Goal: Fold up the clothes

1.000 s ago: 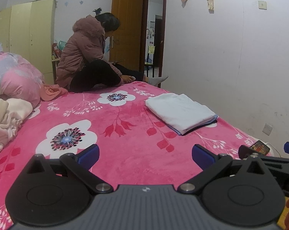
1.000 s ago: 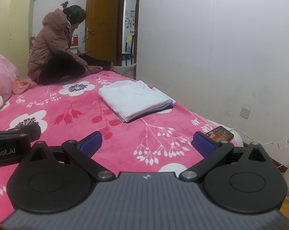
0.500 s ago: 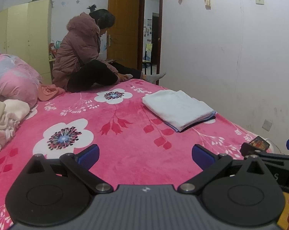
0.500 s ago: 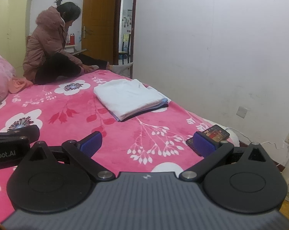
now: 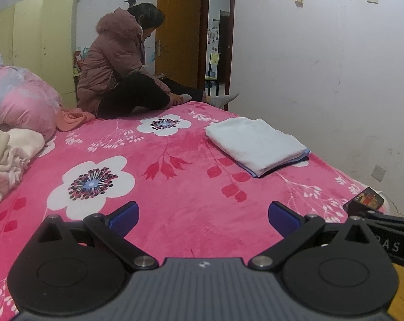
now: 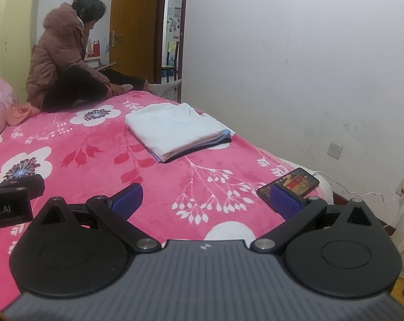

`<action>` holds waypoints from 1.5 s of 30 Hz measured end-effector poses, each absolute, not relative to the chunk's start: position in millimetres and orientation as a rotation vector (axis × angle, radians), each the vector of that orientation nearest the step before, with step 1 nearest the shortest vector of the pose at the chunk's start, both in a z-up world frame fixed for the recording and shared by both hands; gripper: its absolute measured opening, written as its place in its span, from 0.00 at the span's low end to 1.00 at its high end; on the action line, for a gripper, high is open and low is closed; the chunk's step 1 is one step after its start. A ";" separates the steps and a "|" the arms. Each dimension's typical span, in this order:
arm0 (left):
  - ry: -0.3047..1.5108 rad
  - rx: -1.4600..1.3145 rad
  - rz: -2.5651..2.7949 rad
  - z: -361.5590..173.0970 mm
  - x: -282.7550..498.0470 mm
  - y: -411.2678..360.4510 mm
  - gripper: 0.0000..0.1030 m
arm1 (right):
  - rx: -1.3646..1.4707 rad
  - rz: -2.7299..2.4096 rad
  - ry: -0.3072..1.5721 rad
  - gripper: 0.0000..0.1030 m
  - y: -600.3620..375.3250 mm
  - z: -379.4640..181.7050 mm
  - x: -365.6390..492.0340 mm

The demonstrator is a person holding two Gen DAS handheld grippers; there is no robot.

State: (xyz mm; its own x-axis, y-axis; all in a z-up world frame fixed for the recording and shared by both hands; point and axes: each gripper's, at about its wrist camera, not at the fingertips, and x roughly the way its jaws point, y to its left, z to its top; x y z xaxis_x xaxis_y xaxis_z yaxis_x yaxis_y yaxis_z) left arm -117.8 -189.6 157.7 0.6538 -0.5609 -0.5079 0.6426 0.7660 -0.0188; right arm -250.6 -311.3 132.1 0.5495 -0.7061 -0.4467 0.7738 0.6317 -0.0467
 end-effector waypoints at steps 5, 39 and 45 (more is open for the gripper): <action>0.522 0.170 -0.687 155.8 -116.1 -190.5 1.00 | 0.160 -0.879 0.459 0.99 -310.8 131.1 -248.9; 0.530 0.170 -0.686 155.6 -117.2 -186.8 1.00 | 0.155 -0.880 0.460 0.99 -306.7 131.4 -246.9; 0.531 0.170 -0.685 156.1 -118.1 -186.8 1.00 | 0.155 -0.878 0.461 0.99 -306.2 131.5 -246.8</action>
State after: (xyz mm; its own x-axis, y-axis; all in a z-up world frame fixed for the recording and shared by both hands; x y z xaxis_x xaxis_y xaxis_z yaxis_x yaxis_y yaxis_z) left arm -118.1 -186.8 156.1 0.6484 -0.5569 -0.5191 0.6416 0.7667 -0.0211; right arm -246.8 -306.2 131.5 0.5482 -0.7048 -0.4502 0.7706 0.6349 -0.0556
